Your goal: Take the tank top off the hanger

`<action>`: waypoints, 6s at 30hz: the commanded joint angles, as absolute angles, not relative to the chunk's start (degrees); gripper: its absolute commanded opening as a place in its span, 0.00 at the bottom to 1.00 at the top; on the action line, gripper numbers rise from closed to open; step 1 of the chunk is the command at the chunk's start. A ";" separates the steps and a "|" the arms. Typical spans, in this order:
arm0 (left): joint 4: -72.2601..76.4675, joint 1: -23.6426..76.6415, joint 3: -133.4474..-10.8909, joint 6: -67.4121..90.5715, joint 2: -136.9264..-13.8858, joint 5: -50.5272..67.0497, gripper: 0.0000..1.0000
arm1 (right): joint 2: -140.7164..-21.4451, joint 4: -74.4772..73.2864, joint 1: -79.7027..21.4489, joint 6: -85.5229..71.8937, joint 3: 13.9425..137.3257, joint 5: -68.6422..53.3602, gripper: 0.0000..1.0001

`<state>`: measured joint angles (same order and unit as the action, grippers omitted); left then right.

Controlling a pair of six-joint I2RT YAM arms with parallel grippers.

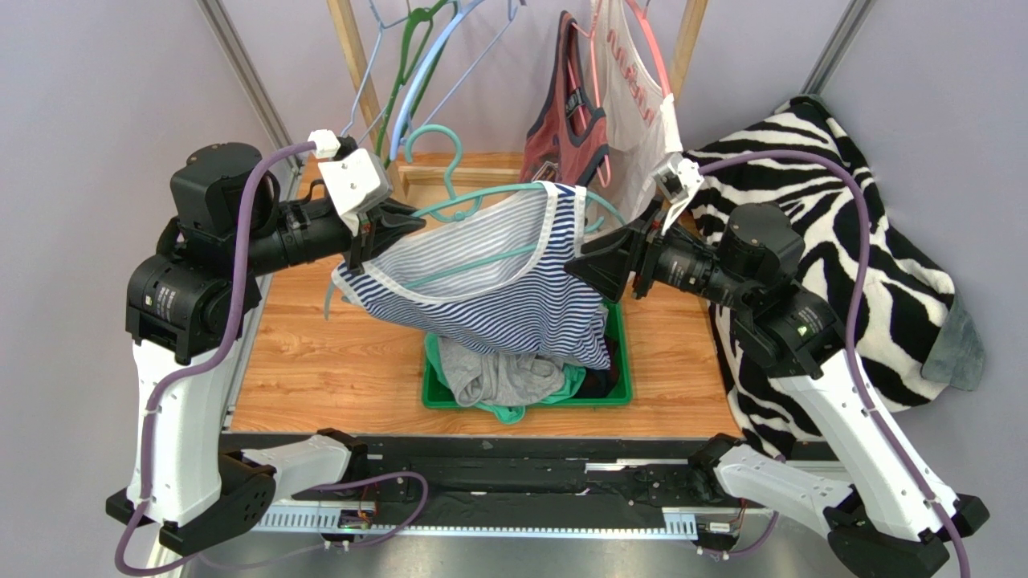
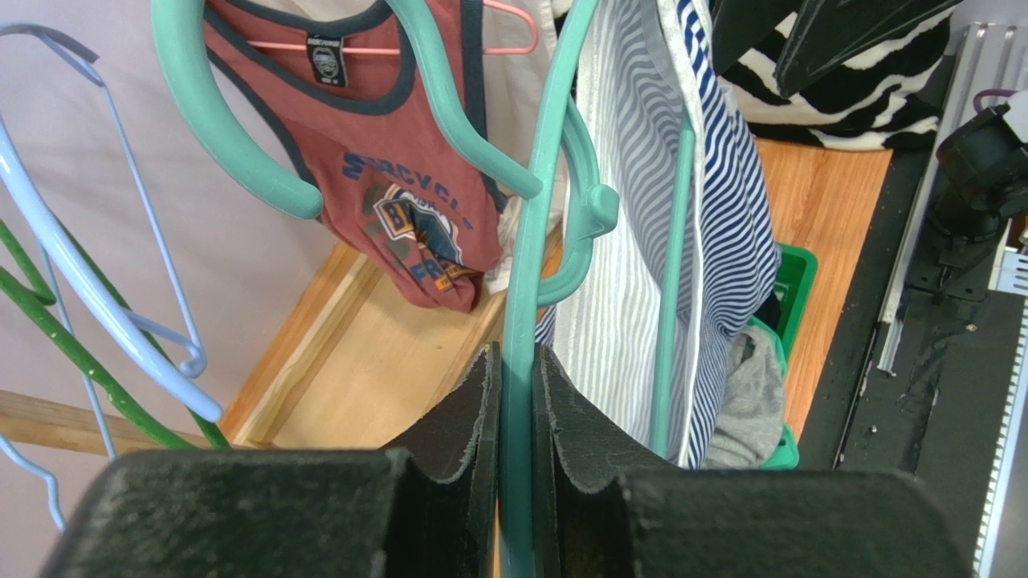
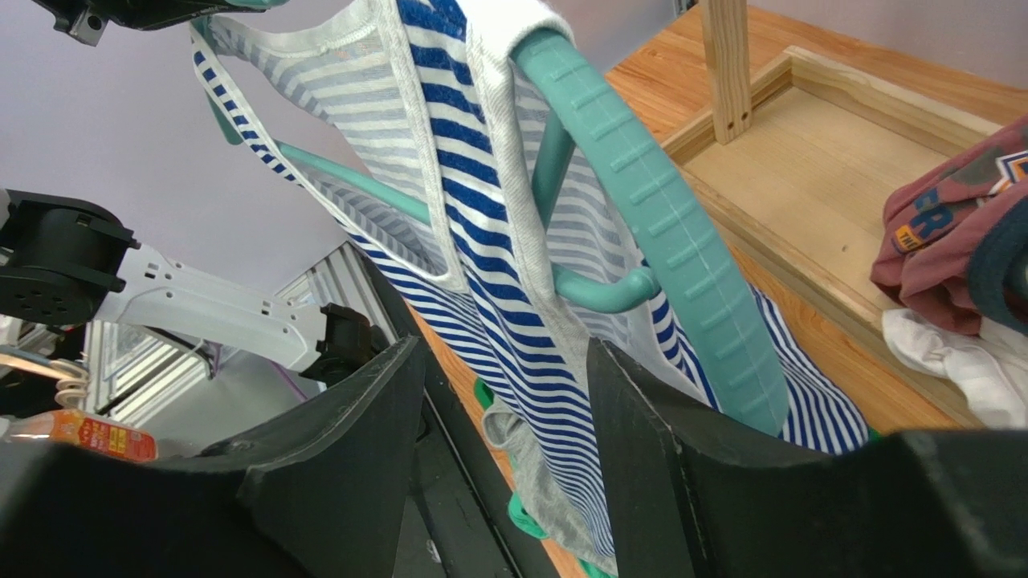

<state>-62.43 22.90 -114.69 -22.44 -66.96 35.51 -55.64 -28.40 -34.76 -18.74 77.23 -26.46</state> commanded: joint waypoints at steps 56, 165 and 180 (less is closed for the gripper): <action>-63.02 22.94 -120.58 -26.63 -66.53 34.01 0.00 | -51.42 -41.12 -32.34 -21.44 80.00 12.05 0.00; -50.36 38.14 -122.25 -16.52 -76.65 8.46 0.00 | -56.43 -50.18 -38.85 -3.78 103.10 -13.89 0.00; -47.37 34.01 -126.91 -14.94 -75.94 -1.76 0.00 | -46.14 -67.83 -38.85 -3.96 104.39 -17.66 0.00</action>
<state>-50.65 34.35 -125.97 -16.36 -75.96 0.12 -47.20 -61.25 -38.61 -4.47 99.77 -15.18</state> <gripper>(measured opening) 0.009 0.103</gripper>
